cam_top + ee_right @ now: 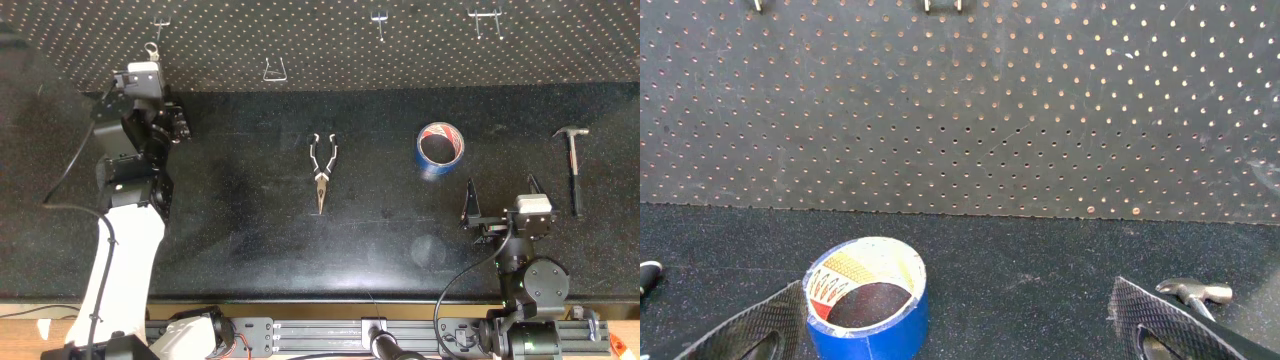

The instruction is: Place Tools Onto Pegboard

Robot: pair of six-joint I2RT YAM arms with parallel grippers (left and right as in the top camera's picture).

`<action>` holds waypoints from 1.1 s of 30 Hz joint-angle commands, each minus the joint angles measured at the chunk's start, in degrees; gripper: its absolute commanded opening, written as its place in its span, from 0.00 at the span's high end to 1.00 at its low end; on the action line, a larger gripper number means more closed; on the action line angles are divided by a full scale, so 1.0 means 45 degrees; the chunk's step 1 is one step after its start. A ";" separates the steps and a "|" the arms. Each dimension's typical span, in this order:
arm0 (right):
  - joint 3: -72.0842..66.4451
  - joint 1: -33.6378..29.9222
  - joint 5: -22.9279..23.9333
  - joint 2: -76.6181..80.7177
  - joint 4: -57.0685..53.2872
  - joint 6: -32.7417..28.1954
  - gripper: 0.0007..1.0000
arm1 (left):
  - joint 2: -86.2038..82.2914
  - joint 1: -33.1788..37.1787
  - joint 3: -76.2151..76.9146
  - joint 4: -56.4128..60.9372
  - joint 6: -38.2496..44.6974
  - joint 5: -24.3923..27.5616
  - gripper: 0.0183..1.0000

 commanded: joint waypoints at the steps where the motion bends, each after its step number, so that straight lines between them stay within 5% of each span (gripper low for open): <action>1: -0.0034 0.0063 0.0058 -0.0087 -0.0058 -0.0131 0.02 | 0.0223 -0.0053 0.0495 0.0219 0.0199 0.0131 0.99; 29: -0.0034 0.0063 0.0053 -0.0087 -0.0058 -0.0131 0.02 | 0.1690 -0.0053 0.0816 0.1860 0.0194 0.0136 0.99; 31: -0.0034 0.0063 0.0053 -0.0087 -0.0058 -0.0131 0.02 | 0.1724 -0.0053 0.0816 0.1880 0.0194 0.0136 0.90; 33: -0.0034 0.0063 0.0053 -0.0087 -0.0058 -0.0131 0.02 | 0.1724 -0.0053 0.0816 0.1865 0.0194 0.0131 0.67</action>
